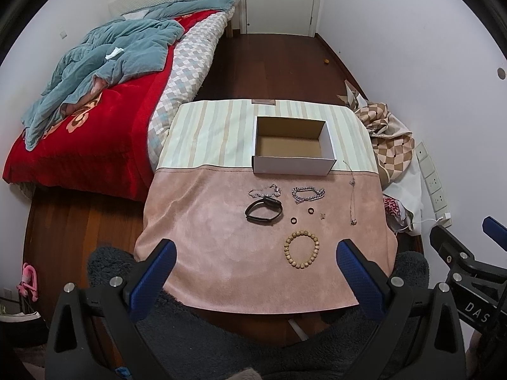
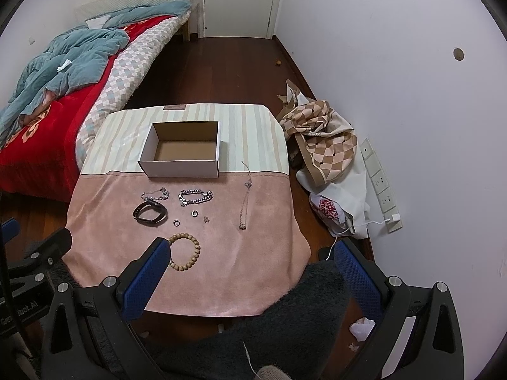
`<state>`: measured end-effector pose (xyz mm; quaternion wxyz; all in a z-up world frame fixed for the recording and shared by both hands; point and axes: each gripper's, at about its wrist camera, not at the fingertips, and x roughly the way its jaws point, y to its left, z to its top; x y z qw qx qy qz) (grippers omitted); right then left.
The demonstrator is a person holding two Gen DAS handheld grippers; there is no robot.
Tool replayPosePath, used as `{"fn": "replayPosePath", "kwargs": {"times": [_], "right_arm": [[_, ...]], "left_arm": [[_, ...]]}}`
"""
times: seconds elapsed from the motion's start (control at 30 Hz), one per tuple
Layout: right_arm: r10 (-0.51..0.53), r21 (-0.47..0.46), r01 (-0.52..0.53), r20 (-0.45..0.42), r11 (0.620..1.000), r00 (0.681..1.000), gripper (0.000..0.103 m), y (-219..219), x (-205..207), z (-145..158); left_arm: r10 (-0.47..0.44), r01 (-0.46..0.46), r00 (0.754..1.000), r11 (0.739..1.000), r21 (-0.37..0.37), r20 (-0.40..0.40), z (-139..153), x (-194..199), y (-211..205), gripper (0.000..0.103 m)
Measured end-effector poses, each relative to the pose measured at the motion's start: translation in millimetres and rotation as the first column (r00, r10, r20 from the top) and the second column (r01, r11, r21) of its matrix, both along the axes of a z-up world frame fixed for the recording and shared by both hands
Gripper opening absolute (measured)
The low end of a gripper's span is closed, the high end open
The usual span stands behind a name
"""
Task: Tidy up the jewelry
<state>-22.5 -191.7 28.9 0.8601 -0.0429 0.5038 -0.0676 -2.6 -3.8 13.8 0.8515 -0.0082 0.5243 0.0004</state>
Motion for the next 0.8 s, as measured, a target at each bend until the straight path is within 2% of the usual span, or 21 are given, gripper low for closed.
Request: {"fn": "replayPosePath", "kwargs": {"times": [0.8], "right_arm": [[0.001, -0.005, -0.001, 0.012, 1.0, 1.0, 0.103, 1.3, 4.6, 7.6]], "left_arm": [[0.0, 0.0, 1.0, 1.0, -0.002, 0.005, 4.1, 1.6, -1.0, 0.103]]}}
